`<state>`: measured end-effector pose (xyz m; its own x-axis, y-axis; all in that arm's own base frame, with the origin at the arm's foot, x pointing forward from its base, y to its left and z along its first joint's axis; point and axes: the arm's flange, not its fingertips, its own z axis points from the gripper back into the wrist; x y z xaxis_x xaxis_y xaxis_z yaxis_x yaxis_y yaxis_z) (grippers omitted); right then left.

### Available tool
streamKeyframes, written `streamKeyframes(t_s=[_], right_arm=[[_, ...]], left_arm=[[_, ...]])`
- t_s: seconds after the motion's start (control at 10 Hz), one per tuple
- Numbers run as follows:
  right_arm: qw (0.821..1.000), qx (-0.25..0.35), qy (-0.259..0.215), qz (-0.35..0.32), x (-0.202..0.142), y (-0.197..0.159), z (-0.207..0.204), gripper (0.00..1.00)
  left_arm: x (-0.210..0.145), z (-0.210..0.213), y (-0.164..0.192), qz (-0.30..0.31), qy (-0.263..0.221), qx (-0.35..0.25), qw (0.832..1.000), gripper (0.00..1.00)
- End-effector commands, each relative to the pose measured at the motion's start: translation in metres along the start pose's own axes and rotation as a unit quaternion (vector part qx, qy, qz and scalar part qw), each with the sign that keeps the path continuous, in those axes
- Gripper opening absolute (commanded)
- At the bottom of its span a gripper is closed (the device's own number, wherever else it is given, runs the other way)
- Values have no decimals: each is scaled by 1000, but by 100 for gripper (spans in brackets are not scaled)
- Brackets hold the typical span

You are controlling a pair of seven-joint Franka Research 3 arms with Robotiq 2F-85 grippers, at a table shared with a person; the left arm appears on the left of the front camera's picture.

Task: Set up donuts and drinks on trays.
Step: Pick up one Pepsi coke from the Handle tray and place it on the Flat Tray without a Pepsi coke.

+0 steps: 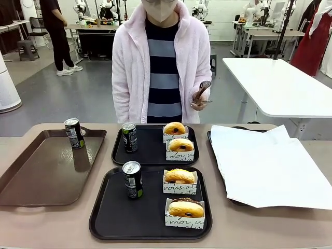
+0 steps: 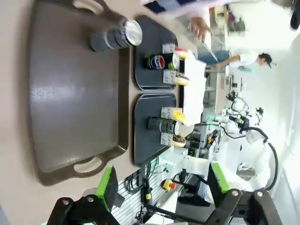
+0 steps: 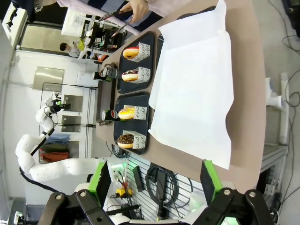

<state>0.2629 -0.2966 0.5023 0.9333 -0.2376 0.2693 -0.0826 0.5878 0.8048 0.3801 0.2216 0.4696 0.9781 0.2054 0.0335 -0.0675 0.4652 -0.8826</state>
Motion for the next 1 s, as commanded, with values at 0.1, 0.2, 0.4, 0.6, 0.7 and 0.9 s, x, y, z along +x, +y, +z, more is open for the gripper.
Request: streamKeyframes(t_s=[0.1,0.2,0.4,0.6,0.7,0.9], right_arm=[[1000,14,-12,9,2,1,0,100],[1000,14,-12,9,2,1,0,100],[1000,14,-12,9,2,1,0,100],[1000,14,-12,9,2,1,0,100],[1000,14,-12,9,2,1,0,100],[1000,14,-12,9,2,1,0,100]], left_arm=[[17,0,48,2,-2,-33,999,100],[24,-2,65,7,-3,-43,999,100],[39,-13,68,42,15,-25,999,100],[18,-11,72,22,-1,-27,999,100],[18,-11,72,22,-1,-27,999,100],[18,-11,72,22,-1,-27,999,100]])
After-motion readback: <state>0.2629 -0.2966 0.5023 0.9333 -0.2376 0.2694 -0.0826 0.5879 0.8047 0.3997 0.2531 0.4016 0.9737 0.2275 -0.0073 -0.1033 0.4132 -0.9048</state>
